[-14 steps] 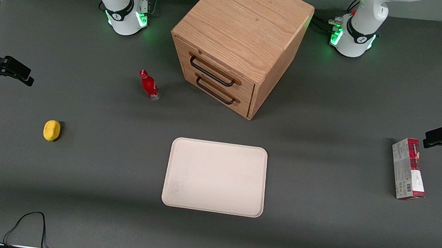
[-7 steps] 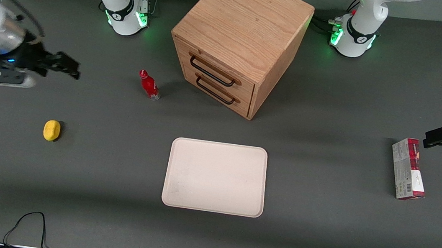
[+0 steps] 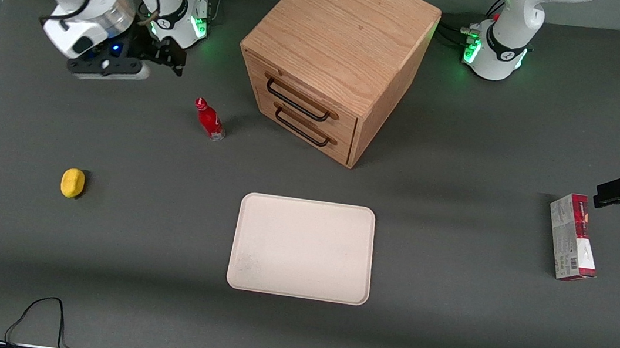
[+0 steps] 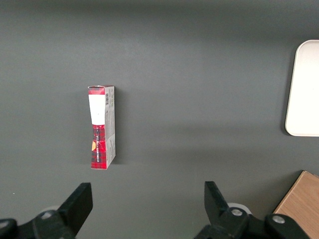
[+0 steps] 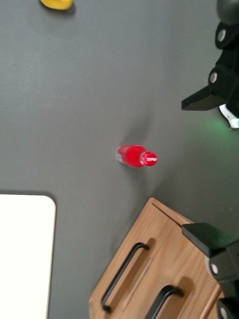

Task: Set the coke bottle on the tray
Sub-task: 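Move the open right gripper over the red Coca-Cola bottle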

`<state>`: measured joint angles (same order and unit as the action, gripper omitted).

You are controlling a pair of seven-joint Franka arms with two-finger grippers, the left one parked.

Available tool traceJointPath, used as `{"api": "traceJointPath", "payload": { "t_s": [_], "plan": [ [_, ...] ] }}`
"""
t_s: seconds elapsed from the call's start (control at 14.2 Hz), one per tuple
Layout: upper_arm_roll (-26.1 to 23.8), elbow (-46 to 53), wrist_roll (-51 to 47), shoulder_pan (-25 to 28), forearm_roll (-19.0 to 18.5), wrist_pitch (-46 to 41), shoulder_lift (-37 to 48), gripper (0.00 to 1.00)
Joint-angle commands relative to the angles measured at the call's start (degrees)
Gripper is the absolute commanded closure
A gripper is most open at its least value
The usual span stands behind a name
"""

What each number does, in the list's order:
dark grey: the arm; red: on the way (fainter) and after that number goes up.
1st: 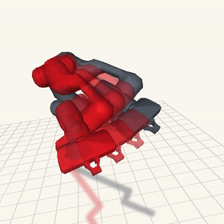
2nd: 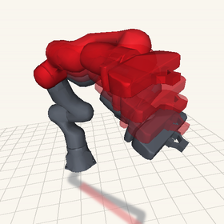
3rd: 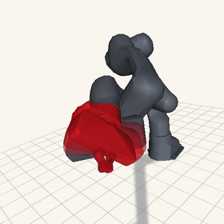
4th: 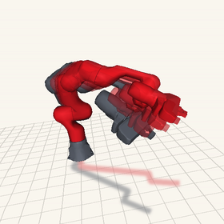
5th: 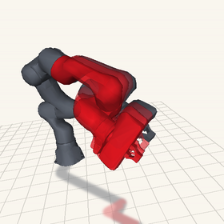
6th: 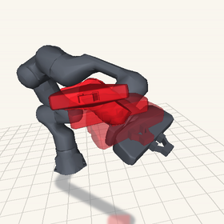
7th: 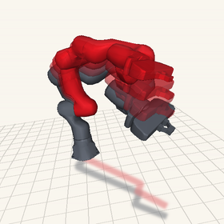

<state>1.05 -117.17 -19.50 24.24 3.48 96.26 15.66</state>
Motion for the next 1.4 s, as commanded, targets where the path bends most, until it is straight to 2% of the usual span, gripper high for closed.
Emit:
{"api": "traceJointPath", "payload": {
  "t_s": [0.0, 0.14, 0.49, 0.77, 0.91, 1.33],
  "plan": [
    [0.4, -9.1, -1.6, 2.8, 0.4, 2.8, 6.4, 0.0],
    [0.3, -10.3, -1.7, 4.5, 0.1, 2.7, 6.9, 0.0],
    [-1.1, -14.7, -4.7, 4.9, 0.1, 6.9, 6.9, 0.0],
    [-1.1, -22.2, -5.0, 4.8, -0.2, 16.7, 6.5, 0.0],
    [-1.0, -25.2, -5.1, 4.5, -2.2, 21.5, 5.7, 0.0],
    [-0.9, -29.5, -5.1, 4.2, -2.7, 29.8, 2.2, 0.0]
  ]
}}
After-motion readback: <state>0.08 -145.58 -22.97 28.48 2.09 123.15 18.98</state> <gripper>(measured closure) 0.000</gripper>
